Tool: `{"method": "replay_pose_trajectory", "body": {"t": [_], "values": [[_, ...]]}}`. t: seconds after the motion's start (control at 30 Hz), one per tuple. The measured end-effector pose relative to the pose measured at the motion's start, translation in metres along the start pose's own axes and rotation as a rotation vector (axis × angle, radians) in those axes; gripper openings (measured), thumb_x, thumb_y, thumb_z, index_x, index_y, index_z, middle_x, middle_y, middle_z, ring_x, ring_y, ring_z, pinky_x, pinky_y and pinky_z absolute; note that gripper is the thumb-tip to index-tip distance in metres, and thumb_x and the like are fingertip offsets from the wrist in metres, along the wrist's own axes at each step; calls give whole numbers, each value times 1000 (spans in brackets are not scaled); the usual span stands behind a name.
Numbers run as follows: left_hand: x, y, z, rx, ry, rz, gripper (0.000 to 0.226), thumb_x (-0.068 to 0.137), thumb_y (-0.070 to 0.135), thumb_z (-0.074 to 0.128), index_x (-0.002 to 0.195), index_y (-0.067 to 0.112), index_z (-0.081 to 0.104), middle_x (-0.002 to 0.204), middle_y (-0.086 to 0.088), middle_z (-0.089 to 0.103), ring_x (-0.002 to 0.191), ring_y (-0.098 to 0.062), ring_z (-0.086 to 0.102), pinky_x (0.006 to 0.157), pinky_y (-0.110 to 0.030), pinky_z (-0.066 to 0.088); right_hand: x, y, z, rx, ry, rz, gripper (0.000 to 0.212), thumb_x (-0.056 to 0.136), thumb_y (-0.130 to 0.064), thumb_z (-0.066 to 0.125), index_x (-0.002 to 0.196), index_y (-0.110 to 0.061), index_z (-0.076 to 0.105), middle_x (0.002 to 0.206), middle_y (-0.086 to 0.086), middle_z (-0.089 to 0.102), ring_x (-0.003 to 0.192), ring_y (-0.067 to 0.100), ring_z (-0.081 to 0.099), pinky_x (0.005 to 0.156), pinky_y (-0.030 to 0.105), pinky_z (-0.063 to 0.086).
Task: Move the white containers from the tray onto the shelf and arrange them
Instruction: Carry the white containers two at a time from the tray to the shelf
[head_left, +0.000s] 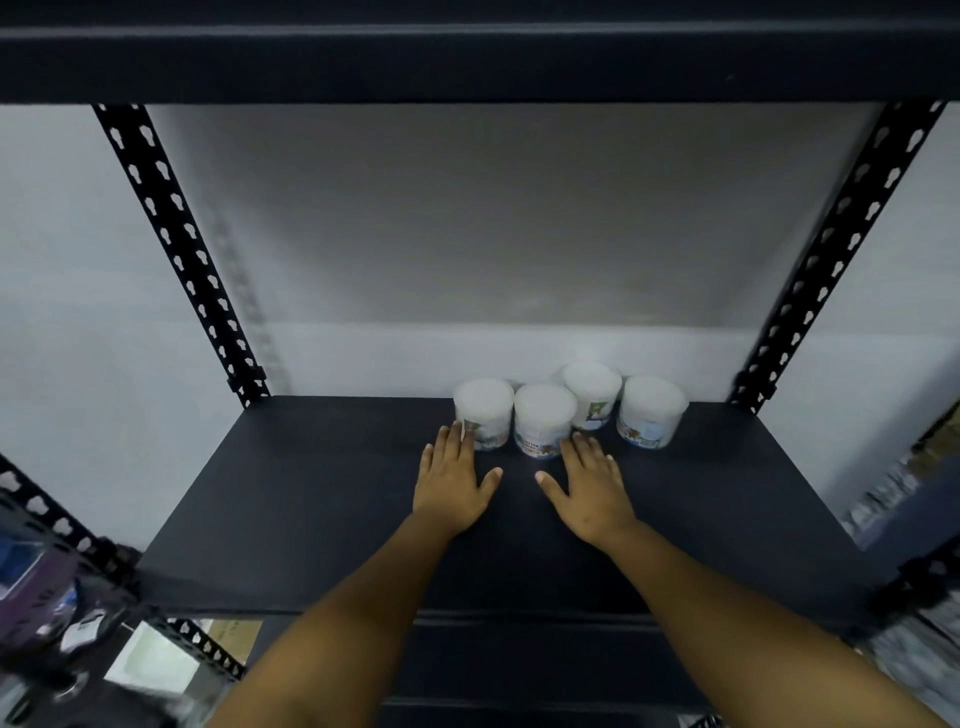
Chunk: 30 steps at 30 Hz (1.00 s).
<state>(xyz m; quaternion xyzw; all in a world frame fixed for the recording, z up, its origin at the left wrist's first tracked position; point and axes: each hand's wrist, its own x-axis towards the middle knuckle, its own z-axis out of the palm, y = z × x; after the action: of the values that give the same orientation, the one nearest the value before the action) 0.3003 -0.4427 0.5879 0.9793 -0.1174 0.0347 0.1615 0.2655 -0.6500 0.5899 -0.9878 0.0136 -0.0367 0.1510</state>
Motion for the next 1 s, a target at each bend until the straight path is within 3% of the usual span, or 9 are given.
{"method": "replay_pose_trajectory", "body": {"t": [0.3, 0.63, 1.0], "values": [[-42, 23, -19, 58, -76, -21, 78, 95, 61, 25, 153, 14, 5, 161, -4, -1, 147, -20, -7, 119, -39, -3, -38, 3, -20, -46, -75, -23, 80, 91, -67, 22, 152, -18, 8, 161, 4, 4, 147, 21, -2, 118, 41, 0], [-146, 44, -34, 34, -90, -81, 76, 96, 59, 27, 153, 14, 6, 161, -4, -1, 148, -20, -6, 119, -40, 0, -127, -5, -28, -19, -106, -82, 79, 92, -66, 25, 152, -18, 10, 160, 6, 8, 147, 22, 1, 119, 41, 3], [-255, 9, -43, 24, -41, -211, 75, 96, 59, 29, 152, 13, 10, 161, -4, 6, 148, -21, -1, 119, -40, 3, -199, -62, -15, -18, -199, -211, 78, 92, -67, 23, 152, -19, 8, 160, 5, 5, 147, 22, -1, 119, 40, 2]]}}
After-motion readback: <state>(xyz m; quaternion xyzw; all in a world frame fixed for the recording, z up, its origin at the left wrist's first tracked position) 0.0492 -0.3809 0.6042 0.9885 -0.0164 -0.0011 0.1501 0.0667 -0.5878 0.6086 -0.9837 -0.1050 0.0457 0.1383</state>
